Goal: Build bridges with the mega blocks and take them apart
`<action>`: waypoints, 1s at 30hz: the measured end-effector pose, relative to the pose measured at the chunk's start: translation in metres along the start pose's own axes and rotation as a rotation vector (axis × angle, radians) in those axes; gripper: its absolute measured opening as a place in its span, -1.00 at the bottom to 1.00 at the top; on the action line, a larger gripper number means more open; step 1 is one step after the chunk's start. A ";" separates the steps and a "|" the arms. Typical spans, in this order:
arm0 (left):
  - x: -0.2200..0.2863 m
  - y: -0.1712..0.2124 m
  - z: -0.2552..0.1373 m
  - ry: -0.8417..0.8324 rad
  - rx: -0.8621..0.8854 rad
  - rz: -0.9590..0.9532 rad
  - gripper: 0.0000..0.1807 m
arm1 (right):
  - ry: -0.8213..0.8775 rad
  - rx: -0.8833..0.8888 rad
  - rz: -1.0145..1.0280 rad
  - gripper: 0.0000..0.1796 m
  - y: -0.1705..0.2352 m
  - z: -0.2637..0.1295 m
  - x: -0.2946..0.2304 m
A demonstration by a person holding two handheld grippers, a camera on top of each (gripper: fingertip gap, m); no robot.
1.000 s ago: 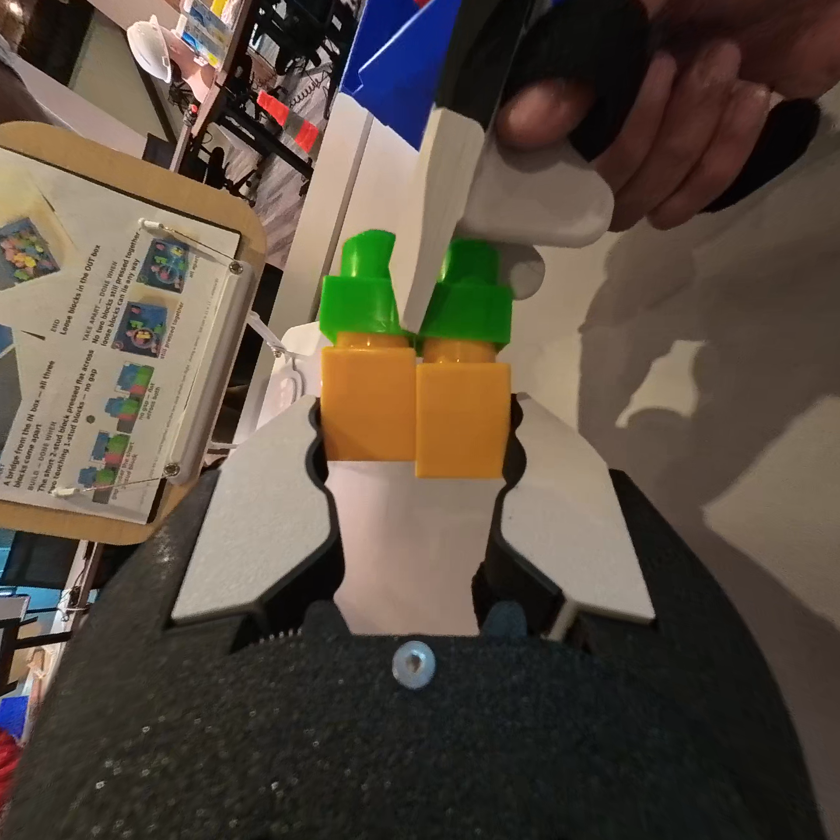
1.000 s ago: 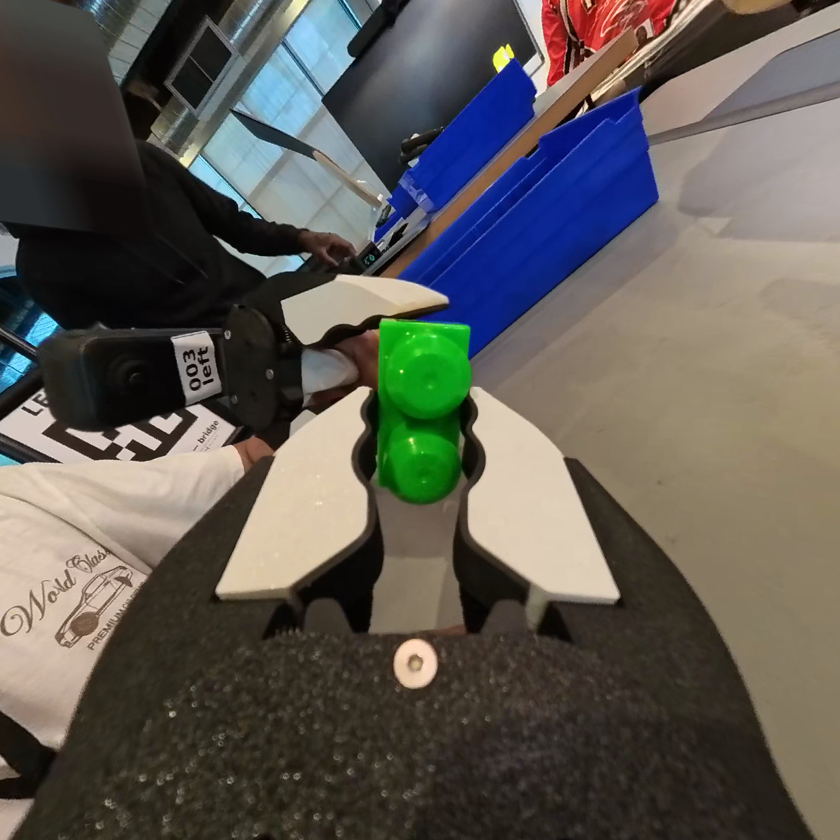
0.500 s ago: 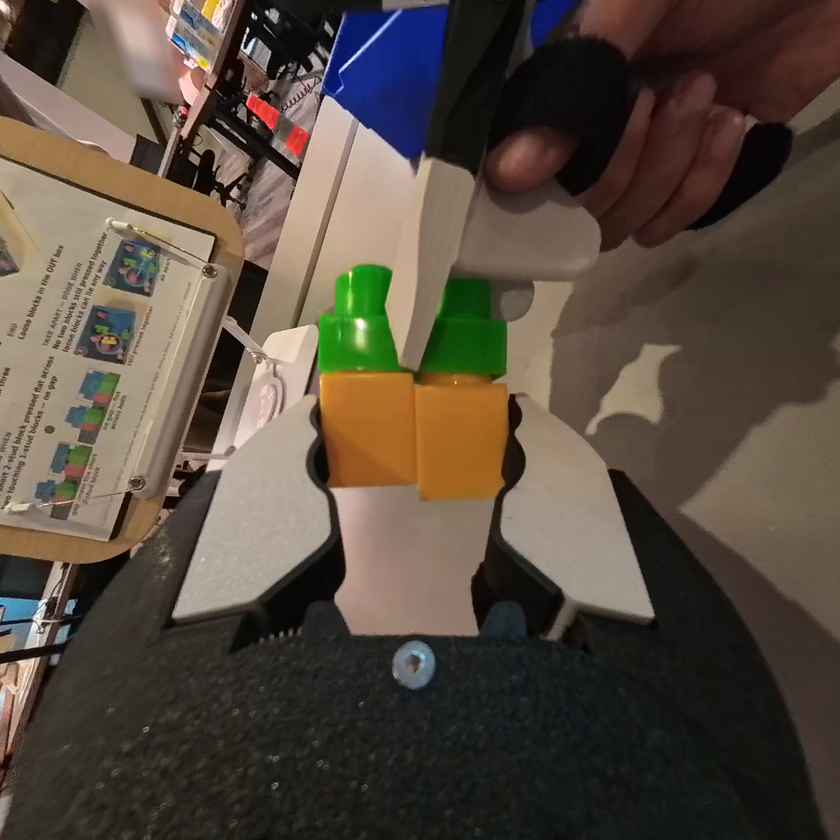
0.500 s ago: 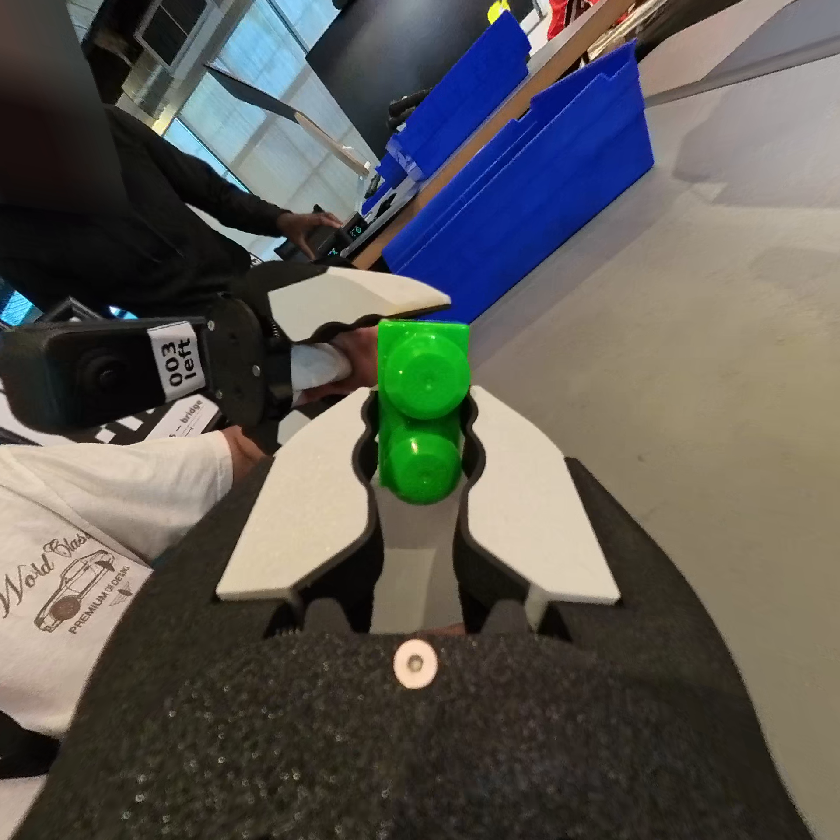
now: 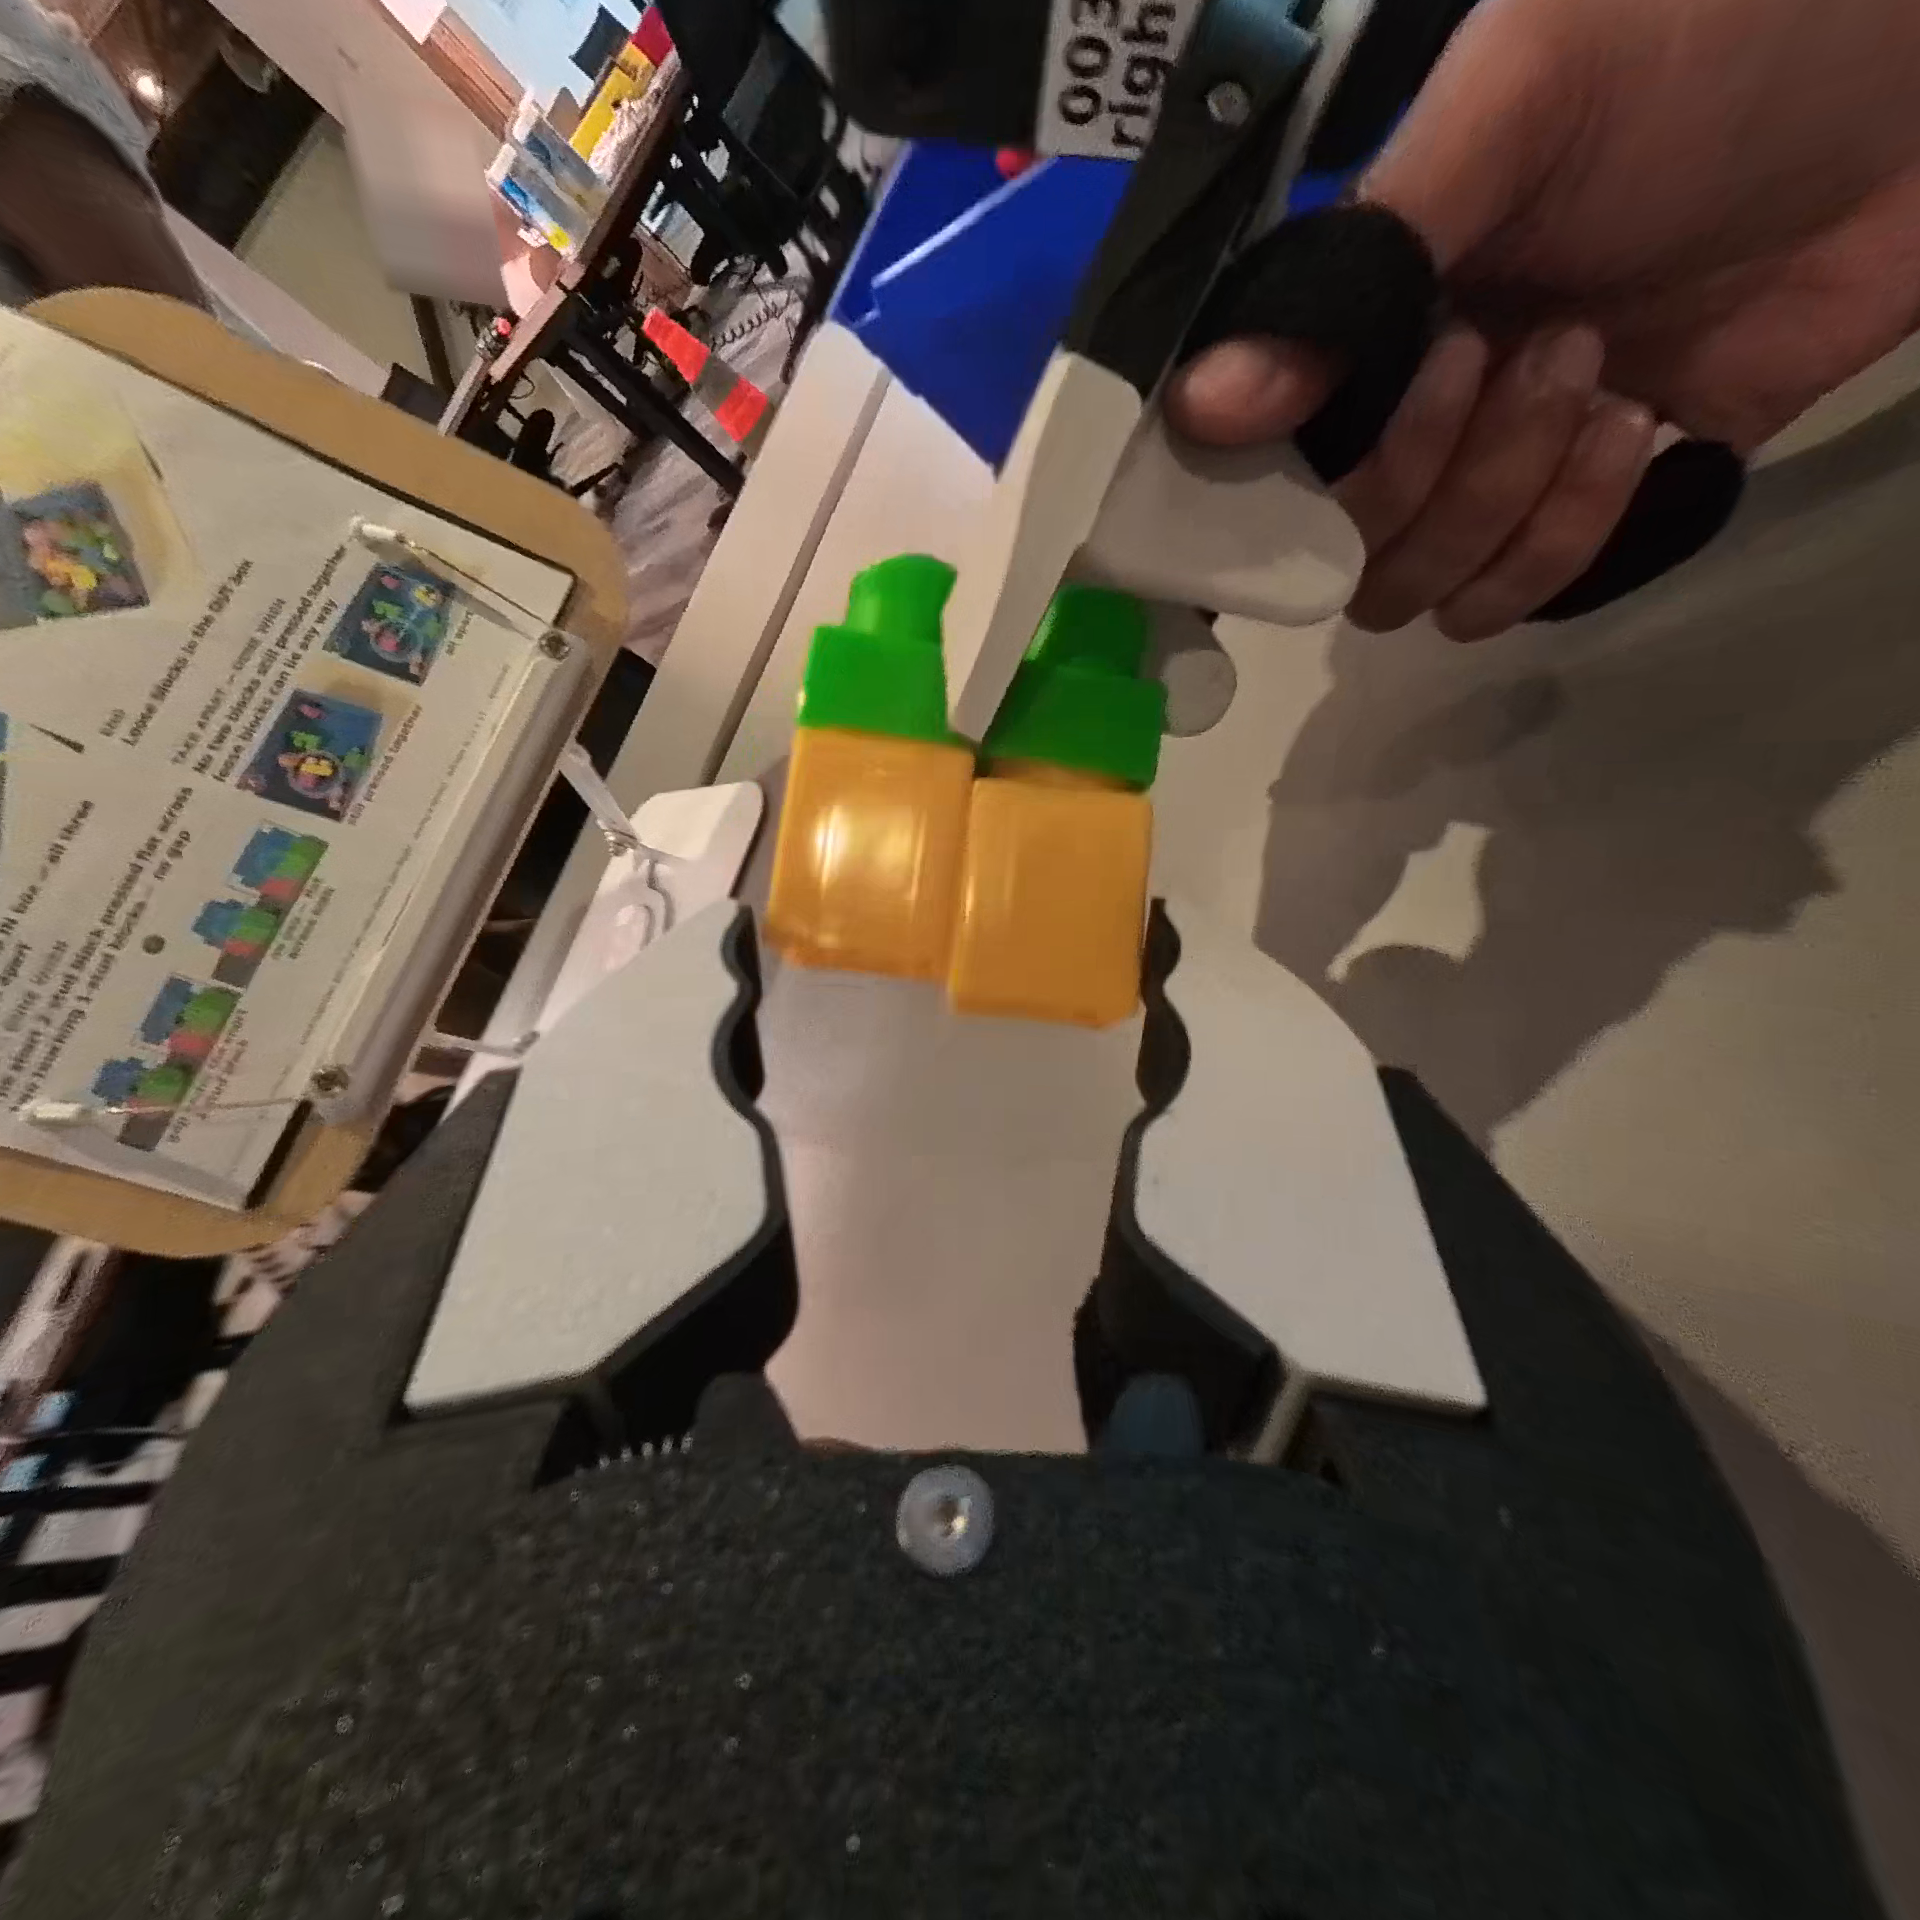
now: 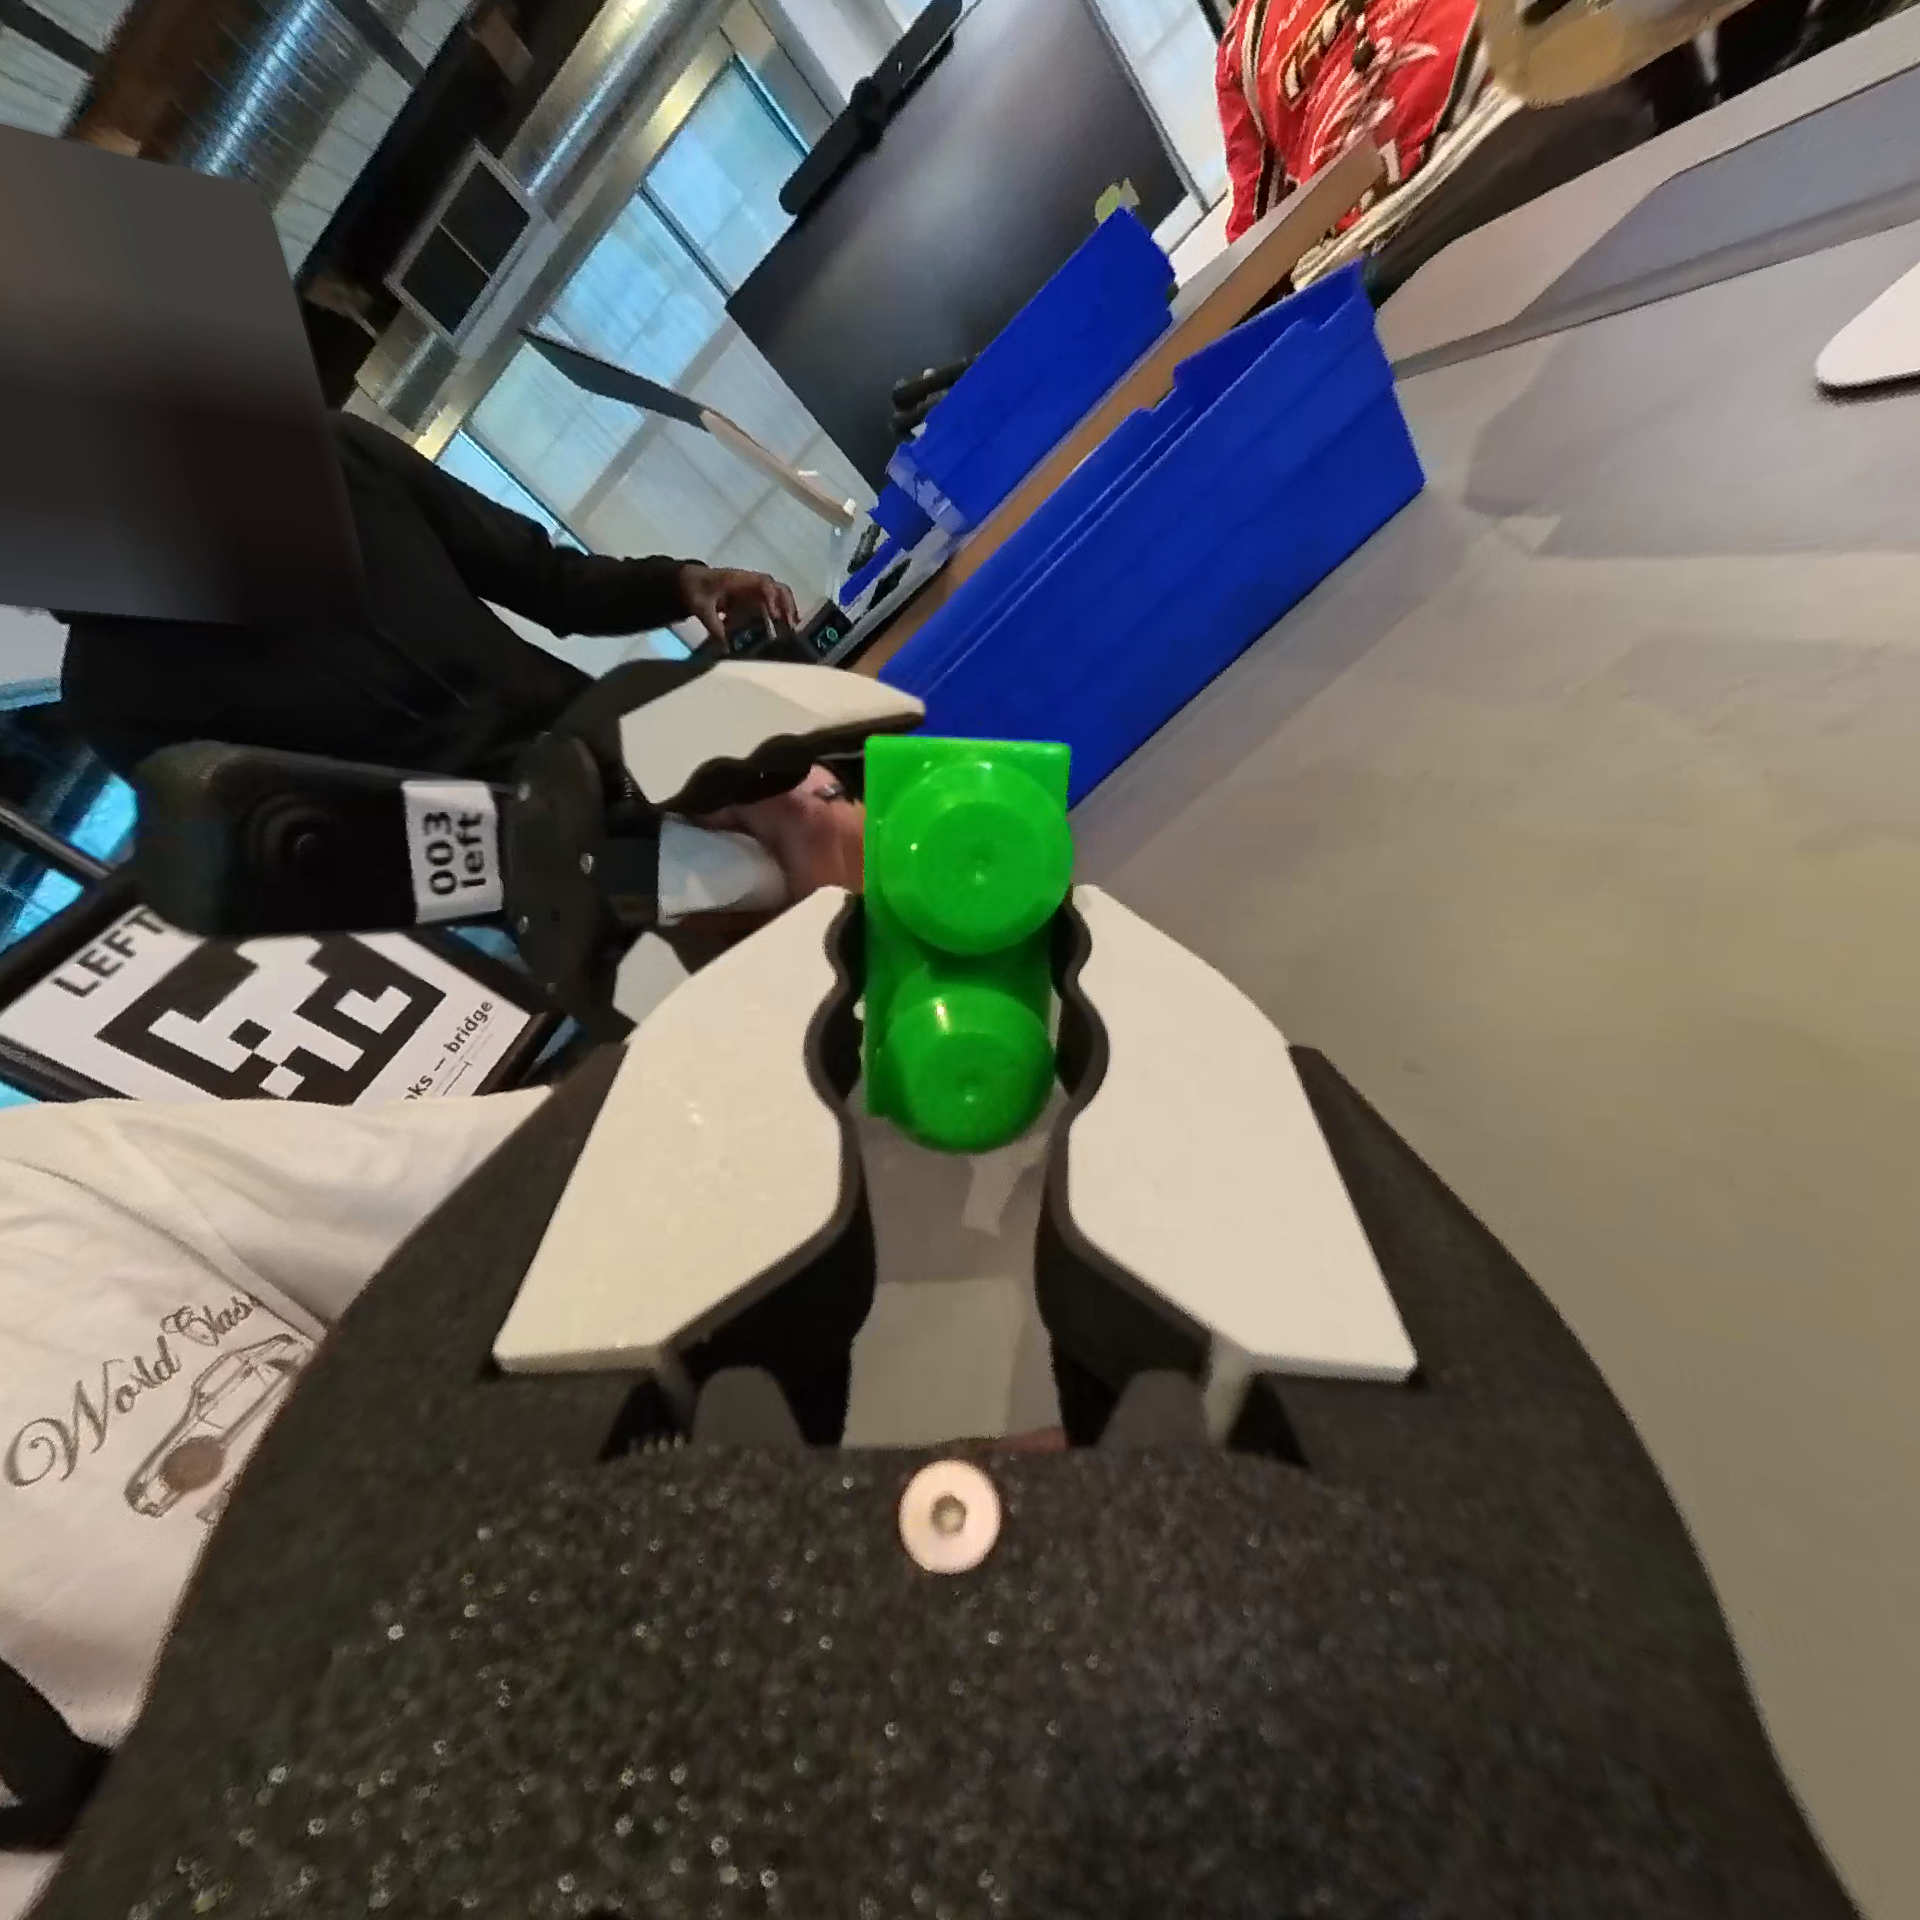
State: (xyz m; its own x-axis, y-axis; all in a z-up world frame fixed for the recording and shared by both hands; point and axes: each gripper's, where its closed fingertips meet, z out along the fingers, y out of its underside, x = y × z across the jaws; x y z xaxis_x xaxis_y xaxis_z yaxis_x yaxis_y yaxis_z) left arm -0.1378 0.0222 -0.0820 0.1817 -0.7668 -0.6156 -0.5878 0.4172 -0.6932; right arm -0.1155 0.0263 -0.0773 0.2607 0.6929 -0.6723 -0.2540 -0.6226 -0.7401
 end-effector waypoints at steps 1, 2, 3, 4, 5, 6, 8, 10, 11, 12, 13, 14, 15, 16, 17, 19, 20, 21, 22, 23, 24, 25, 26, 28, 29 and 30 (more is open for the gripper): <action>-0.001 -0.001 -0.005 0.018 0.026 -0.054 -0.24 | -0.002 0.014 -0.002 -0.62 -0.002 -0.003 0.000; -0.002 -0.001 -0.009 0.045 0.053 -0.126 -0.24 | -0.004 0.028 -0.007 -0.62 -0.005 -0.005 -0.001; -0.003 -0.001 -0.012 0.077 0.080 -0.214 -0.23 | -0.012 0.040 -0.017 -0.62 -0.007 -0.007 -0.003; -0.001 -0.001 -0.014 0.128 0.110 -0.313 -0.22 | -0.032 0.053 -0.031 -0.62 -0.009 -0.007 -0.008; 0.003 -0.002 -0.015 0.194 0.140 -0.417 -0.20 | -0.054 0.062 -0.051 -0.62 -0.011 -0.007 -0.014; 0.008 -0.002 -0.015 0.261 0.165 -0.511 -0.19 | -0.081 0.069 -0.080 -0.62 -0.012 -0.007 -0.022; 0.017 -0.004 -0.013 0.391 0.201 -0.662 -0.13 | -0.100 0.069 -0.137 -0.62 -0.011 -0.003 -0.032; 0.021 -0.014 -0.018 0.522 0.276 -0.790 -0.13 | -0.121 0.073 -0.192 -0.62 -0.010 0.000 -0.042; 0.021 -0.017 -0.021 0.575 0.304 -0.840 -0.14 | -0.119 0.075 -0.213 -0.62 -0.010 0.002 -0.044; 0.020 -0.019 -0.022 0.606 0.326 -0.874 -0.17 | -0.126 0.075 -0.229 -0.62 -0.009 0.002 -0.048; 0.020 -0.020 -0.024 0.626 0.339 -0.892 -0.22 | -0.130 0.077 -0.242 -0.62 -0.009 0.003 -0.050; 0.021 -0.020 -0.024 0.643 0.344 -0.899 -0.24 | -0.119 0.077 -0.255 -0.62 -0.009 0.003 -0.050; 0.023 -0.020 -0.025 0.655 0.352 -0.904 -0.26 | -0.117 0.070 -0.267 -0.62 -0.008 0.004 -0.051; 0.024 -0.022 -0.026 0.668 0.364 -0.906 -0.32 | -0.121 0.063 -0.272 -0.62 -0.007 0.005 -0.052; 0.024 -0.024 -0.027 0.680 0.376 -0.905 -0.44 | -0.118 0.057 -0.274 -0.62 -0.006 0.006 -0.053; 0.026 -0.027 -0.030 0.705 0.392 -0.906 -0.58 | -0.120 0.054 -0.272 -0.62 -0.005 0.006 -0.052; 0.026 -0.028 -0.030 0.710 0.396 -0.911 -0.58 | -0.125 0.048 -0.267 -0.62 -0.004 0.005 -0.052; 0.027 -0.028 -0.030 0.722 0.391 -0.919 -0.59 | -0.122 0.038 -0.266 -0.62 -0.003 0.005 -0.052; 0.028 -0.027 -0.030 0.736 0.383 -0.923 -0.59 | -0.122 0.029 -0.266 -0.62 -0.002 0.005 -0.052; 0.029 -0.027 -0.030 0.751 0.384 -0.928 -0.60 | -0.130 0.024 -0.260 -0.62 -0.001 0.005 -0.053; 0.030 -0.026 -0.030 0.760 0.381 -0.929 -0.60 | -0.130 0.022 -0.259 -0.62 0.000 0.006 -0.053; 0.031 -0.025 -0.030 0.761 0.372 -0.922 -0.60 | -0.127 0.021 -0.258 -0.62 0.001 0.006 -0.053; 0.032 -0.024 -0.029 0.758 0.362 -0.911 -0.61 | -0.127 0.014 -0.254 -0.62 0.002 0.007 -0.052; 0.033 -0.023 -0.029 0.761 0.356 -0.911 -0.61 | -0.121 0.006 -0.252 -0.62 0.004 0.008 -0.050; 0.032 -0.023 -0.029 0.761 0.358 -0.914 -0.61 | -0.118 0.004 -0.253 -0.62 0.005 0.008 -0.050; 0.031 -0.023 -0.029 0.763 0.365 -0.920 -0.61 | -0.120 0.005 -0.250 -0.62 0.005 0.008 -0.050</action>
State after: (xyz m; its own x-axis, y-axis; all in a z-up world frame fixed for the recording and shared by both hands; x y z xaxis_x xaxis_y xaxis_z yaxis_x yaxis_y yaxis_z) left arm -0.1418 -0.0255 -0.0745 -0.1660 -0.8814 0.4423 -0.2108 -0.4065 -0.8890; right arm -0.1373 -0.0080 -0.0473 0.2033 0.8630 -0.4624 -0.2002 -0.4257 -0.8824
